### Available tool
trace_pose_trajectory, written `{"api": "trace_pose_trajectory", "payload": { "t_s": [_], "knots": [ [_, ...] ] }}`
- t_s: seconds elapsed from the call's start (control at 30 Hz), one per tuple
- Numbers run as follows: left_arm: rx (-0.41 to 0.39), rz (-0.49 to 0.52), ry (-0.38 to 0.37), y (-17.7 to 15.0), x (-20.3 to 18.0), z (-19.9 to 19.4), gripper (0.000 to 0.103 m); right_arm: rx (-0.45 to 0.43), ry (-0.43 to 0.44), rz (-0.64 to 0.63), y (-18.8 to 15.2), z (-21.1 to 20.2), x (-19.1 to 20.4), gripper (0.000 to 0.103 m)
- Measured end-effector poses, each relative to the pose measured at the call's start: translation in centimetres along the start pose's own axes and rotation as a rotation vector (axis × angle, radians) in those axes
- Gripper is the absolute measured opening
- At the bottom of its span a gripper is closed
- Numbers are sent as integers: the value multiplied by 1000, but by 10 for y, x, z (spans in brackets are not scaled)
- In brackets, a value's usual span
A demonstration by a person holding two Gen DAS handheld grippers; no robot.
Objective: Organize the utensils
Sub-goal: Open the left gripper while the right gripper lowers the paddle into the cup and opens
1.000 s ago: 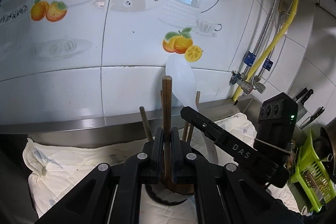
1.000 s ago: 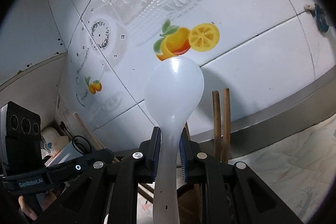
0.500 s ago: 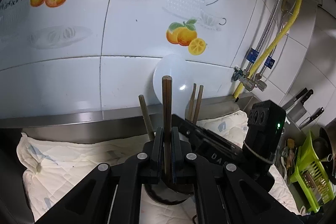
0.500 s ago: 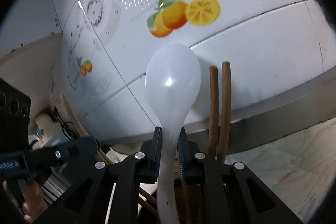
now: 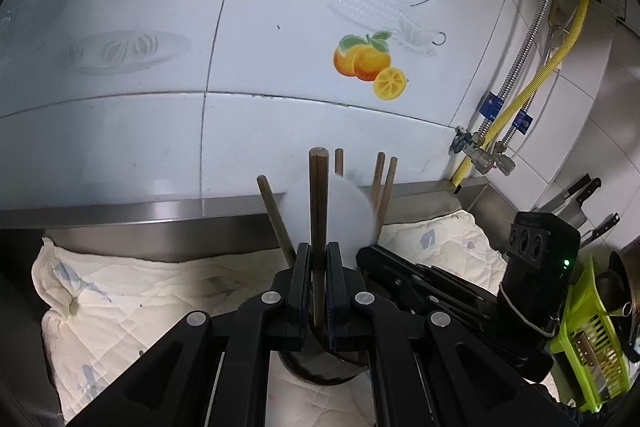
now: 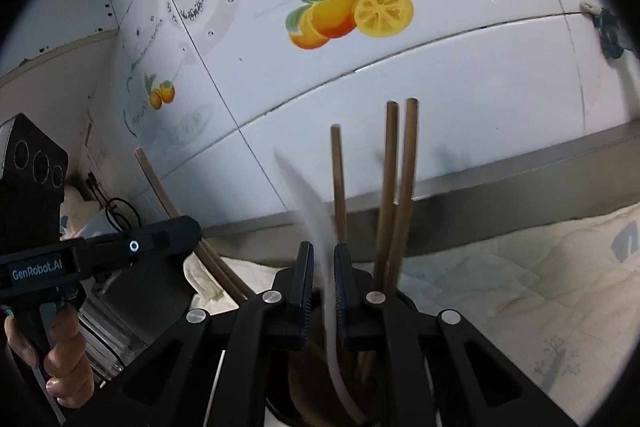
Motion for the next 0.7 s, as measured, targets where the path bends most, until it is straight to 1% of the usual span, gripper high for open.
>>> {"api": "trace_pose_trajectory", "payload": {
  "t_s": [0.3,0.47,0.5,0.57,0.6,0.63,0.7],
  "knots": [
    [7,-13,22,0,1,-5,8,22,-54,-5,5,-29,19,13],
    [-1,-21,25,2,3,-14,9,46,-106,-18,2,-59,25,16],
    [-4,-20,31,2,3,-16,11,48,-119,-16,1,-66,25,17],
    [-7,-20,38,3,3,-20,21,49,-130,-6,-1,-76,25,19],
    [-13,-20,47,3,3,-23,31,50,-144,1,-3,-83,25,19],
    [-22,-18,51,3,3,-27,37,51,-154,3,-4,-88,25,19],
    [-30,-9,59,3,2,-34,37,62,-185,11,-8,-99,24,20]
  ]
}}
Point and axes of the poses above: each gripper's, at about its wrist camera, not at the fingertips, and z roughly the way its jaws point, x to its left, y to its top, the point moved 2 cm from there along z, roughly the way its jaws point, and after that the axes turned 10 degrees about y, right-handed, at the moved point
